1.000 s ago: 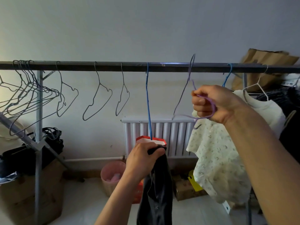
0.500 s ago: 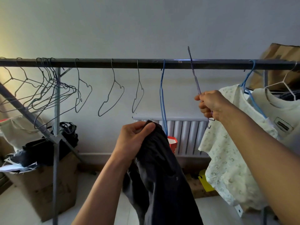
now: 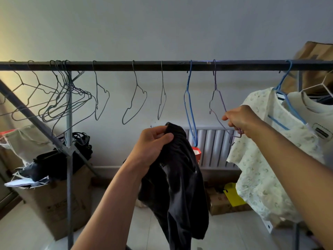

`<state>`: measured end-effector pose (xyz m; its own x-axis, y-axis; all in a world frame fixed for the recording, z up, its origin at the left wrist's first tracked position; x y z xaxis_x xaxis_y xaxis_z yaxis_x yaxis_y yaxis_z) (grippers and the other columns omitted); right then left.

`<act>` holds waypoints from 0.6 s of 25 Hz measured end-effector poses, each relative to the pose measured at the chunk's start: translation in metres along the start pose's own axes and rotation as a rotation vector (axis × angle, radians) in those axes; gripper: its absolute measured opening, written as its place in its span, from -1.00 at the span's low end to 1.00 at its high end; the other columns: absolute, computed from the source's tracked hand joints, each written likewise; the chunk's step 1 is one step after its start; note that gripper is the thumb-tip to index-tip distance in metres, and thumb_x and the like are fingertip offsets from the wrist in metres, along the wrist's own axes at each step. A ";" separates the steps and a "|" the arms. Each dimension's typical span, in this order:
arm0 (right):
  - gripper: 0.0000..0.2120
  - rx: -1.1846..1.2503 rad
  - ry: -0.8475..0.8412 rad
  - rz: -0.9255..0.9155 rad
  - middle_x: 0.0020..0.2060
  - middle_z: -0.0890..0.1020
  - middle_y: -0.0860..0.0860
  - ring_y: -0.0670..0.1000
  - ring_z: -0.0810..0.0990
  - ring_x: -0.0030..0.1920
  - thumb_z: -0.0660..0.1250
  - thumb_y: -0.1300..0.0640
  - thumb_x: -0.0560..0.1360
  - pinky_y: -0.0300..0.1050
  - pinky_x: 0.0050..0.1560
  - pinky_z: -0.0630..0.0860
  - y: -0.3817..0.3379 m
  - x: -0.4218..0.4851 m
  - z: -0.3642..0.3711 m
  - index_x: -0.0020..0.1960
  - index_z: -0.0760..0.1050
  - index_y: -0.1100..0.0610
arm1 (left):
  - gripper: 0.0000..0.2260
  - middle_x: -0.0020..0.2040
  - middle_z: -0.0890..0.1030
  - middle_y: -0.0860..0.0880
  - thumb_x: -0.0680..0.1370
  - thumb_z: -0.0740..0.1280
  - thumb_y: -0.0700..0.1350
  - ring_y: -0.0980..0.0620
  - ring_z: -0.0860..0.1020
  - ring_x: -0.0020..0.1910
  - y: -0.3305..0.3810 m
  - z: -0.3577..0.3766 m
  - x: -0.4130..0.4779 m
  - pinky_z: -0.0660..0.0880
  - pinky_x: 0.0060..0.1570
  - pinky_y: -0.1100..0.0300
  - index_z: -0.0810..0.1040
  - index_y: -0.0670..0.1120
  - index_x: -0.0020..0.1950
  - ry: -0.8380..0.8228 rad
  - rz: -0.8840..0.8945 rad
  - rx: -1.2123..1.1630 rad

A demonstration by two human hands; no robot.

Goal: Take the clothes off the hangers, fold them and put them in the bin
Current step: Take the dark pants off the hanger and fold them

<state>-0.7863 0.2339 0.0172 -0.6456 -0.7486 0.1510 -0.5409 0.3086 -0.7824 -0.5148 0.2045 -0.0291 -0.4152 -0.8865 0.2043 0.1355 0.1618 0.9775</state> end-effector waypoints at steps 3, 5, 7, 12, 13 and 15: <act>-0.71 -0.391 0.327 -0.315 0.08 0.49 0.19 0.23 0.48 0.12 0.21 0.05 0.58 0.04 0.01 0.43 -0.027 -0.033 -0.004 0.20 0.43 0.21 | -0.80 -0.04 0.72 -0.13 0.57 0.27 -0.33 -0.06 0.68 -0.06 0.003 -0.008 0.000 0.59 0.04 0.11 0.64 -0.14 0.07 -0.030 0.014 0.030; -0.59 -0.107 0.070 -0.589 0.12 0.48 0.04 0.05 0.49 0.12 0.32 -0.10 0.52 -0.04 0.06 0.47 -0.058 -0.073 0.025 0.29 0.41 0.08 | -0.80 -0.04 0.72 -0.13 0.57 0.29 -0.32 -0.08 0.68 -0.03 0.008 -0.013 0.000 0.58 0.10 0.05 0.65 -0.13 0.07 -0.055 0.033 0.056; -0.44 0.032 -0.406 -0.615 0.10 0.50 -0.13 -0.16 0.51 0.06 0.43 -0.18 0.40 -0.23 -0.01 0.48 -0.081 -0.111 0.067 0.32 0.38 -0.06 | -0.82 -0.07 0.71 -0.13 0.56 0.32 -0.30 -0.08 0.68 -0.09 0.016 -0.017 -0.001 0.59 0.05 0.03 0.67 -0.13 0.06 -0.072 0.065 0.118; -0.79 0.176 -0.433 -0.659 -0.09 0.62 -0.05 -0.18 0.60 -0.10 0.38 0.10 0.51 -0.30 -0.12 0.53 -0.102 -0.126 0.108 0.13 0.50 0.06 | -0.89 -0.23 0.60 -0.05 0.53 0.39 -0.20 0.03 0.61 -0.28 0.036 -0.050 -0.001 0.58 -0.23 0.10 0.64 -0.08 0.03 0.003 0.167 0.272; -0.87 0.217 -0.387 -0.650 -0.12 0.63 -0.01 -0.15 0.61 -0.13 0.34 0.13 0.54 -0.28 -0.15 0.54 -0.105 -0.125 0.111 0.08 0.52 0.10 | -0.90 -0.24 0.59 -0.02 0.54 0.39 -0.15 0.08 0.58 -0.32 0.037 -0.060 -0.001 0.54 -0.29 0.17 0.59 -0.08 0.05 0.006 0.166 0.270; -0.91 0.341 -0.348 -0.592 -0.14 0.65 0.08 -0.03 0.63 -0.14 0.29 0.17 0.58 -0.12 -0.07 0.55 -0.110 -0.123 0.112 0.01 0.55 0.17 | -0.80 -0.20 0.61 -0.02 0.55 0.39 -0.03 0.13 0.56 -0.31 0.030 -0.080 -0.005 0.48 -0.32 0.27 0.51 -0.11 0.07 -0.069 0.112 0.297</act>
<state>-0.5867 0.2263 0.0167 -0.0623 -0.8918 0.4481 -0.5112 -0.3571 -0.7818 -0.4372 0.1790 -0.0048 -0.4742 -0.8260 0.3046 -0.0807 0.3853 0.9192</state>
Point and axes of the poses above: each hand's wrist, its own x-axis towards the middle knuckle, its own z-axis out of the palm, y = z × x, the point moved 6 cm from there along x, towards the middle knuckle
